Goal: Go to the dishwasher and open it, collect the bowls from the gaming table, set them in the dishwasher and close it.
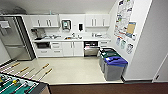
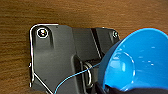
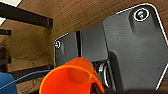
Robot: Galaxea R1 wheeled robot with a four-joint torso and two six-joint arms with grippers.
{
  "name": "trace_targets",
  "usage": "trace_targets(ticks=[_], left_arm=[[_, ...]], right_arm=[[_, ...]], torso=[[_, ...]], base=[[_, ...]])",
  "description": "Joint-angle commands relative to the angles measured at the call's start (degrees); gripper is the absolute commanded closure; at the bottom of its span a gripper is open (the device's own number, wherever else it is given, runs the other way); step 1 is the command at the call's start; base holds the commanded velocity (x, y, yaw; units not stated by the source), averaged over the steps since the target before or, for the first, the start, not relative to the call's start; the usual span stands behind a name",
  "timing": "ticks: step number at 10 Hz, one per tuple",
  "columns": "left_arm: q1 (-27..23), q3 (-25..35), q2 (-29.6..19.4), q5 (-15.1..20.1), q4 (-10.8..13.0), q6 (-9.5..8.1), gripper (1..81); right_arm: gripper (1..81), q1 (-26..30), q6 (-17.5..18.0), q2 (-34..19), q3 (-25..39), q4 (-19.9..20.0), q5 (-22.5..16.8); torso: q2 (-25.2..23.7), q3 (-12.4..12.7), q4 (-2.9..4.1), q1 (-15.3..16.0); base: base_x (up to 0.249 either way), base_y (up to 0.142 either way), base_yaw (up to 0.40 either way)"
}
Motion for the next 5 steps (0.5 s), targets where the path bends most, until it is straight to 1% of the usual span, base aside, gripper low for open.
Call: trace_targets(ticks=[1,3,5], left_arm=[[-2.70,0.83,-1.80,1.14,0.29,0.15,81.1],[-2.70,0.39,-1.89,0.88,0.12,0.15,81.1],[-2.70,-0.31,-1.89,-0.18,-0.06,0.06,81.1]], right_arm=[[81.1,2.92,-0.04,-0.88,0.90,-0.95,-2.15],[81.1,2.93,-0.04,-0.88,0.99,-0.95,-2.24],[81.1,3.02,-0.04,-0.88,1.08,-0.95,-2.24]], torso=[[0.00,0.00,0.00,0.00],[-0.02,0.00,0.00,-0.03],[-0.02,0.00,0.00,-0.02]], base=[[0.157,0.000,0.000],[0.157,0.000,0.000],[0.157,0.000,0.000]])
